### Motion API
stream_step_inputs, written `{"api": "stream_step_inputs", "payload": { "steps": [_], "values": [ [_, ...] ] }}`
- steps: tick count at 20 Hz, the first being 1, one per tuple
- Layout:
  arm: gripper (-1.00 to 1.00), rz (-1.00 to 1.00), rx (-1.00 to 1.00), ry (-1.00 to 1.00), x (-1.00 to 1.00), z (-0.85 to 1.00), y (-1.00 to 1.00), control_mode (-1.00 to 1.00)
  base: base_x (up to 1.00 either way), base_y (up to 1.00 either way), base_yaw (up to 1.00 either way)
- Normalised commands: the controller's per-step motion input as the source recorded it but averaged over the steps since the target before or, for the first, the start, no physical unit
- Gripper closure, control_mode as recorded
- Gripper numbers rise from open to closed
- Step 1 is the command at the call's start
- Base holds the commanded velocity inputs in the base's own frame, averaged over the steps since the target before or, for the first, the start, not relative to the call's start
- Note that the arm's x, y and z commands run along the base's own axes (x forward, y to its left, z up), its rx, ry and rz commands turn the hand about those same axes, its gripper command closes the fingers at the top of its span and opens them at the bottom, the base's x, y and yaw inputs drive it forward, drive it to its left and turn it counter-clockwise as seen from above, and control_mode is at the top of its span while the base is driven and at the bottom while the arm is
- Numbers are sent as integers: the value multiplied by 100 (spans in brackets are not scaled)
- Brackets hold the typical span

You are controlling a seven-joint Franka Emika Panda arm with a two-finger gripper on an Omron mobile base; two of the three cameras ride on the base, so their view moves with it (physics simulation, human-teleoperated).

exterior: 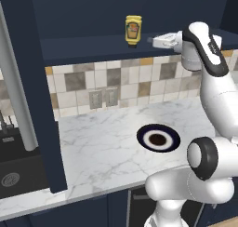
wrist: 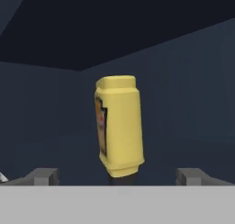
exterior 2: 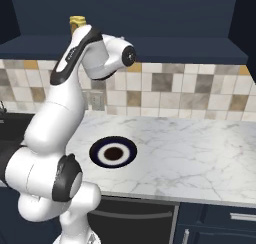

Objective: Move the hot dog bun to the plate on the dining table and place the condiment next to that plate. Then navigate to the fridge and take the sausage and place it on the plate as well.

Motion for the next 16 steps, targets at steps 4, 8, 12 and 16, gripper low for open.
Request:
{"api": "stream_step_inputs", "payload": {
  "steps": [4,8,12,16],
  "values": [
    [-100,0,-3,0,10,0,27,-100,0,0,0],
    [-100,0,0,0,22,0,-4,-100,0,0,0],
    [-100,0,0,0,32,0,-3,-100,0,0,0],
    [-100,7,-1,2,33,1,3,-100,0,0,0]
  ]
}}
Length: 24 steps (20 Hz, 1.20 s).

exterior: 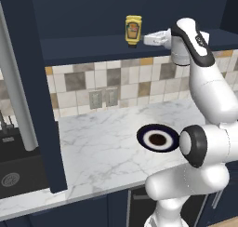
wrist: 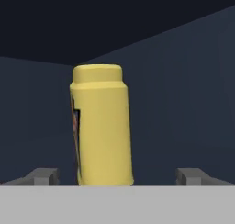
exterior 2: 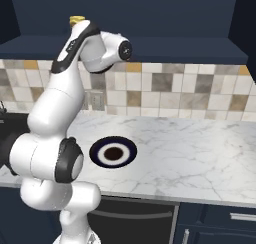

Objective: Move the hot dog bun to the plate on the dining table and place the condiment next to that plate. Then navigate to the fridge and take the sausage and place it on the plate as well.

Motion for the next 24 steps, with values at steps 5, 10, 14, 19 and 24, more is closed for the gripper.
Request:
{"api": "stream_step_inputs", "payload": {
  "steps": [5,10,14,19,24],
  "values": [
    [-100,8,-1,1,26,2,9,-100,0,0,0],
    [-100,5,-4,0,11,0,33,-100,0,0,0],
    [-100,0,-1,0,0,0,9,-100,0,0,0],
    [-100,0,0,0,0,0,5,-100,0,0,0],
    [-100,0,0,7,7,0,27,-100,0,0,0]
  ]
}}
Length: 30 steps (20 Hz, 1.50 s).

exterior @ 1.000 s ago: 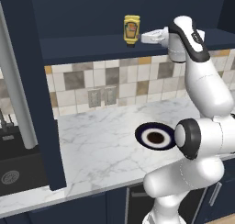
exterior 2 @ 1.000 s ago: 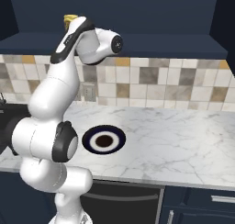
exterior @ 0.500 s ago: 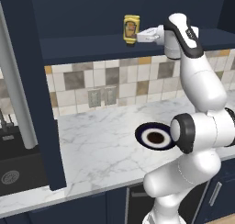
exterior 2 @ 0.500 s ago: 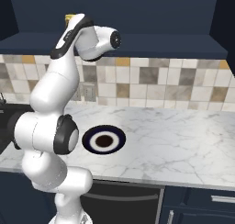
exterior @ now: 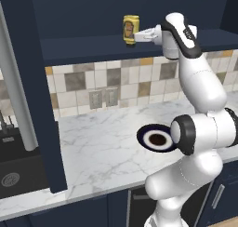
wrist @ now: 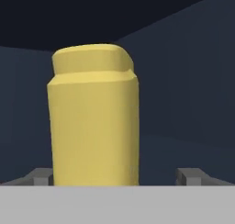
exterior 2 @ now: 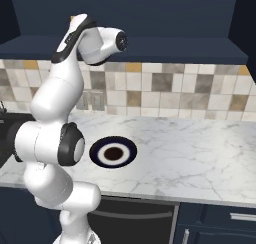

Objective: Move the hot dog bun to the plate on the dining table and place the condiment next to that plate. Then navigate to the fridge and take the sausage and place it on the plate as well.

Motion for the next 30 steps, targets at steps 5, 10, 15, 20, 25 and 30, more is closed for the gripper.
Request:
{"api": "stream_step_inputs", "payload": {
  "steps": [5,10,15,20,25,30],
  "values": [
    [100,0,0,6,2,0,10,-100,0,0,0],
    [100,0,0,0,0,0,0,-100,0,0,0],
    [100,0,0,0,0,0,0,-100,0,0,0],
    [100,0,2,-11,-22,0,-5,-100,0,0,0],
    [100,0,3,-13,-60,0,-10,-100,0,0,0],
    [100,0,4,-19,-95,6,-21,-100,0,0,0]
  ]
}}
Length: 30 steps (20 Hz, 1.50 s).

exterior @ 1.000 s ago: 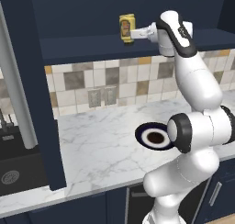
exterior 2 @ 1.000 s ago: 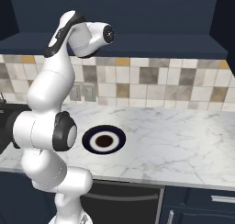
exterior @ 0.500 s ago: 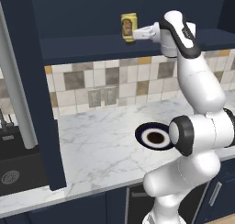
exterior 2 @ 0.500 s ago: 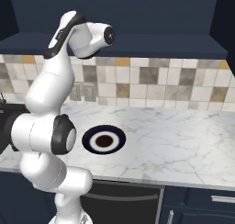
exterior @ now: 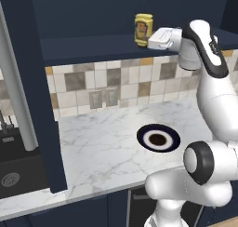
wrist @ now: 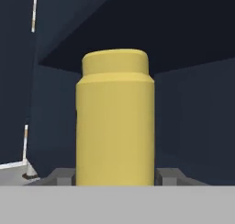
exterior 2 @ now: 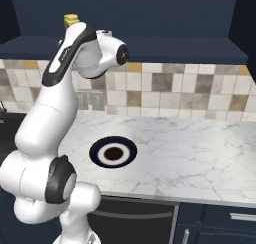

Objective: Move the hot dog bun to the plate on the dining table and place the condiment next to that plate. Then navigate to the fridge and take the sausage and place it on the plate as well.

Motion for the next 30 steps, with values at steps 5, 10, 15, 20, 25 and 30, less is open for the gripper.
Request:
{"api": "stream_step_inputs", "payload": {
  "steps": [5,10,15,20,25,30],
  "values": [
    [100,0,1,-11,-87,7,-33,-100,0,0,0],
    [100,0,5,-6,-88,0,-58,-100,0,0,0],
    [100,0,7,-2,-91,-1,-57,-100,0,0,0],
    [100,0,2,0,-78,-14,-38,-100,0,0,0],
    [100,2,-4,3,-29,-28,3,-100,0,0,0],
    [100,0,0,0,0,0,0,100,-81,3,-20]
  ]
}}
